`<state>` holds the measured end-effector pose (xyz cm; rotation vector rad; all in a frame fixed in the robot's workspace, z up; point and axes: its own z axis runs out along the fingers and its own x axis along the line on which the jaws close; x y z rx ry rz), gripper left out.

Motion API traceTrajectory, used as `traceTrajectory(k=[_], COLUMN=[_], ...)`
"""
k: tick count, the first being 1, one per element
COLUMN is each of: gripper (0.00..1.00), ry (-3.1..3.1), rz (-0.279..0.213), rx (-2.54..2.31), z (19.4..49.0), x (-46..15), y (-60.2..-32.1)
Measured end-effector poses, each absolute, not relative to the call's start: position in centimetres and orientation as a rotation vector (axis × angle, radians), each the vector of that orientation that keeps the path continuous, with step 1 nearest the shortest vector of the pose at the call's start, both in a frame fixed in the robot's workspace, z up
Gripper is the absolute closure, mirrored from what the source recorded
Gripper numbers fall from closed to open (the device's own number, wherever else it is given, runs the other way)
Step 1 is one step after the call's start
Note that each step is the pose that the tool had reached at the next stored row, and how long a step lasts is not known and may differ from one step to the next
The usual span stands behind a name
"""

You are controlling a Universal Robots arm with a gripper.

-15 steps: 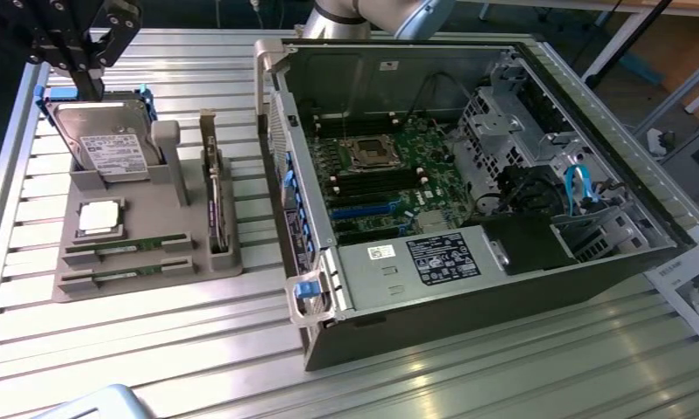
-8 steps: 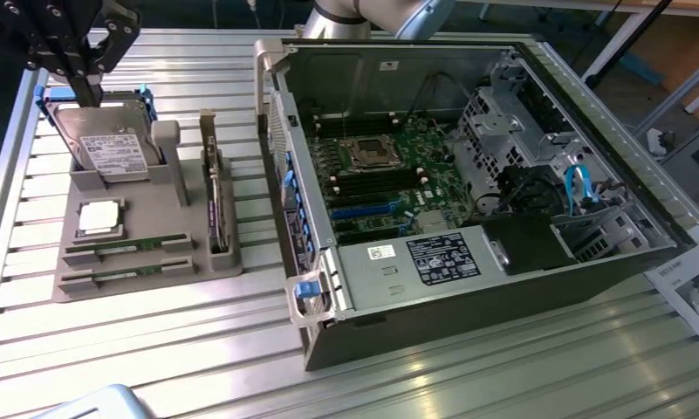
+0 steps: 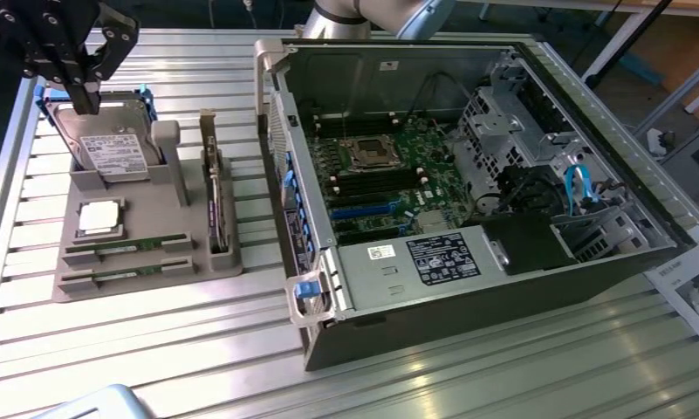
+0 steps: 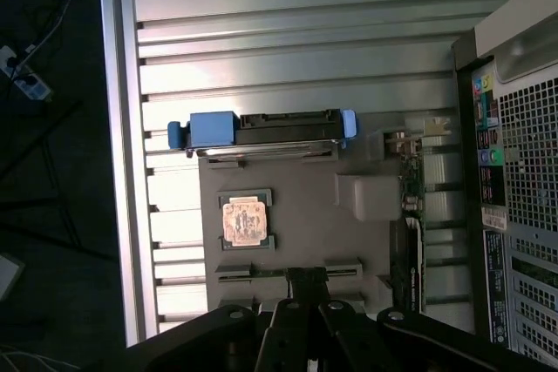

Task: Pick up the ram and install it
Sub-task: 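Pick up the ram and move it above insertion slot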

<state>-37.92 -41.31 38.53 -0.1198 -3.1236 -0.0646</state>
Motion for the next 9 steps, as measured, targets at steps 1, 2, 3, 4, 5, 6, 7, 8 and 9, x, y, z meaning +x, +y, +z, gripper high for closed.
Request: traceTrajectory(k=[1, 2, 3, 4, 5, 6, 7, 8, 9], gripper=[0.9, 0.9, 0.9, 0.9, 0.9, 0.9, 0.9, 0.9, 0.9], ry=[-3.124, -3.124, -3.124, -3.124, -3.124, -3.124, -3.124, -3.124, -3.124], rz=[-0.065, -0.065, -0.065, -0.065, -0.065, -0.065, -0.065, -0.065, -0.065], rx=[-0.12, -0.12, -0.12, -0.12, -0.12, -0.12, -0.12, -0.12, -0.12], z=[38.53, 38.53, 38.53, 38.53, 38.53, 38.53, 38.53, 38.53, 38.53], x=[-37.92, -37.92, -37.92, -37.92, -37.92, -37.92, -37.92, -37.92, -37.92], y=[-41.31, -41.31, -41.31, -41.31, -41.31, -41.31, -41.31, -41.31, -41.31])
